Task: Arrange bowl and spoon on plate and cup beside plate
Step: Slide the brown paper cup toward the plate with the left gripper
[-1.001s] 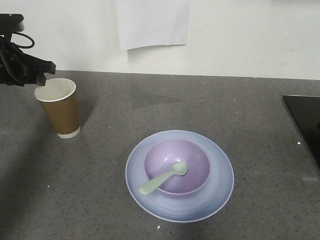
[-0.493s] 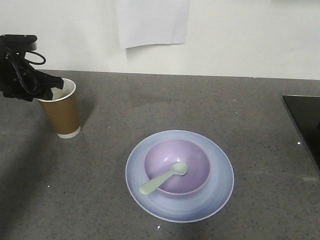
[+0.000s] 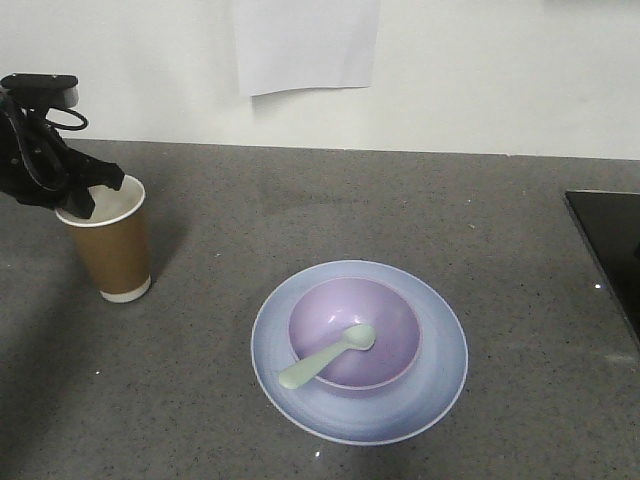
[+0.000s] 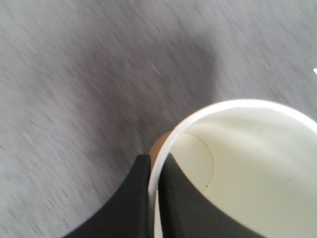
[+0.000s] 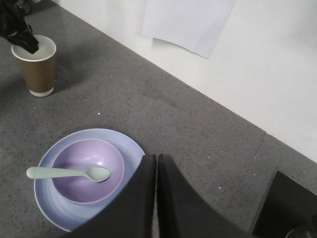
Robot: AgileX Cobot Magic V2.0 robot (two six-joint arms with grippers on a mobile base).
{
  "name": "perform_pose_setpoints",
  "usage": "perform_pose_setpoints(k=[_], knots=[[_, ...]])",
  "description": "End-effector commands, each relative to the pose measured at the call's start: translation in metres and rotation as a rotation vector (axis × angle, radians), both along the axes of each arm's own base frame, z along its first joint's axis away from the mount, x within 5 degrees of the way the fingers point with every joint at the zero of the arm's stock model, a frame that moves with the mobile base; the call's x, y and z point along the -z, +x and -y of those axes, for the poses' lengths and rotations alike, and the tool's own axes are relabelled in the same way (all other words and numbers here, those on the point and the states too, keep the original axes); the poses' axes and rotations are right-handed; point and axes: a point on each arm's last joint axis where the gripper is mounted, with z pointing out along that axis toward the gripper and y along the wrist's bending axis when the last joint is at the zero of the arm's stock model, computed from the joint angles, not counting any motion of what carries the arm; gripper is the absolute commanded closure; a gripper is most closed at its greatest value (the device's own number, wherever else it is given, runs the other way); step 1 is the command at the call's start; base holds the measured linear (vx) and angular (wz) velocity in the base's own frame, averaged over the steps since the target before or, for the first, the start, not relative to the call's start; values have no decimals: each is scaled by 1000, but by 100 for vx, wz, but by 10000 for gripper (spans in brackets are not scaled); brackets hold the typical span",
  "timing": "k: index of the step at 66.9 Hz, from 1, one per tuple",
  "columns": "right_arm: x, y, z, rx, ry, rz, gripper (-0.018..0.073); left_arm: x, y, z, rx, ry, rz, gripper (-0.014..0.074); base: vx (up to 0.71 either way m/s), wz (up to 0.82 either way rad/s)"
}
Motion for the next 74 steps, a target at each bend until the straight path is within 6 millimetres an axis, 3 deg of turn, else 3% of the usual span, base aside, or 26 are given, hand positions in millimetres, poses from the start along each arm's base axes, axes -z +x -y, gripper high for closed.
perform_pose_setpoints(k=[1, 18, 28, 39, 74], knots=[[-5, -2, 0, -3, 14, 13, 562, -42, -26, 13, 100, -126, 33, 604, 0, 0], [-5, -2, -1, -8, 19, 12, 562, -73, -67, 51, 273, -273, 97, 604, 0, 0], [-5, -3, -2, -18, 29, 10, 562, -63, -81, 68, 333, -253, 51, 604, 0, 0], [-5, -3, -2, -22, 33, 9, 562, -44, -82, 74, 330, -226, 32, 604, 0, 0], [-5, -3, -2, -23, 34, 9, 562, -17, -61, 77, 280, -218, 47, 604, 0, 0]])
